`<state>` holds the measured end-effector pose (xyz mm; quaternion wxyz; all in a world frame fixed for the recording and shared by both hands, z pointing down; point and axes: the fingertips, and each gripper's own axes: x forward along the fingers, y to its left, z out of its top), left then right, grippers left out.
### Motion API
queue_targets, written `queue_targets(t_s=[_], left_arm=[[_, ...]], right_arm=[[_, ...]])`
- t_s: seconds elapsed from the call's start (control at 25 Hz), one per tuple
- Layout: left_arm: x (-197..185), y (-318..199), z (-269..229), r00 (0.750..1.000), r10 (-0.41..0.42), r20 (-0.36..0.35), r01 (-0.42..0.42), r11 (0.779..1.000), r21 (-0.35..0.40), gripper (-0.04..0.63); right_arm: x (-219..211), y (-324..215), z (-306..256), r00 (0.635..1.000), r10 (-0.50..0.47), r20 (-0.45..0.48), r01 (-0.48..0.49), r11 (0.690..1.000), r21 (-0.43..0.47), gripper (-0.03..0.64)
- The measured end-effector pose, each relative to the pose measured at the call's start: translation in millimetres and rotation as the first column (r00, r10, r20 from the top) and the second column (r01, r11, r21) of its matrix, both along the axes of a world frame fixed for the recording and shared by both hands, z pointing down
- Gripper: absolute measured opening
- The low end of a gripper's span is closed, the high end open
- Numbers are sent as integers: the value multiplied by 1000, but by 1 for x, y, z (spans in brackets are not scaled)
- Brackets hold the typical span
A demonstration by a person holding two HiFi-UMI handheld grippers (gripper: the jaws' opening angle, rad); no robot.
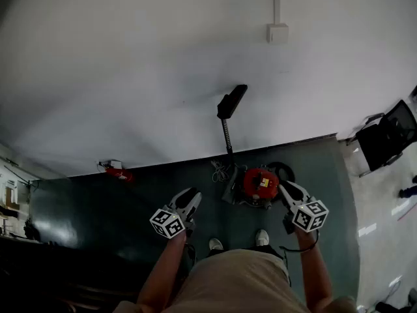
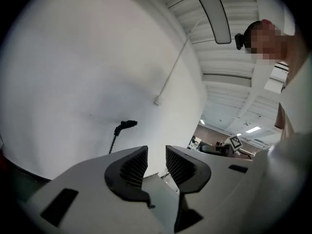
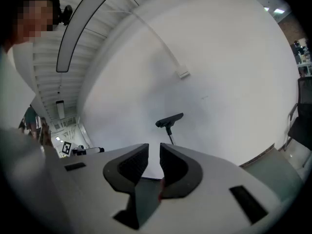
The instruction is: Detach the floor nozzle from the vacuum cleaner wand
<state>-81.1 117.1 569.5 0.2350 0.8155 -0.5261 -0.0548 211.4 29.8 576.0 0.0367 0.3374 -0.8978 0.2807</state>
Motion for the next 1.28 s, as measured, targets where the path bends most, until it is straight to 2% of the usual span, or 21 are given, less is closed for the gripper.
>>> queue_targets(t_s=[0.44, 0.64, 1.28], left_arm=[[17, -3, 1, 1000, -9, 3, 9, 1000, -1, 124], [30, -10, 5, 1000, -18, 5, 18, 1000, -9, 124], [76, -24, 13, 994, -114, -3, 114, 993, -16, 124]], right_arm=[[2, -4, 1, 999, -36, 13, 36, 999, -4, 80], [5, -6, -5, 996, -76, 42, 75, 997, 35, 81], [57, -34, 7, 989, -146, 36, 146, 989, 8, 81]])
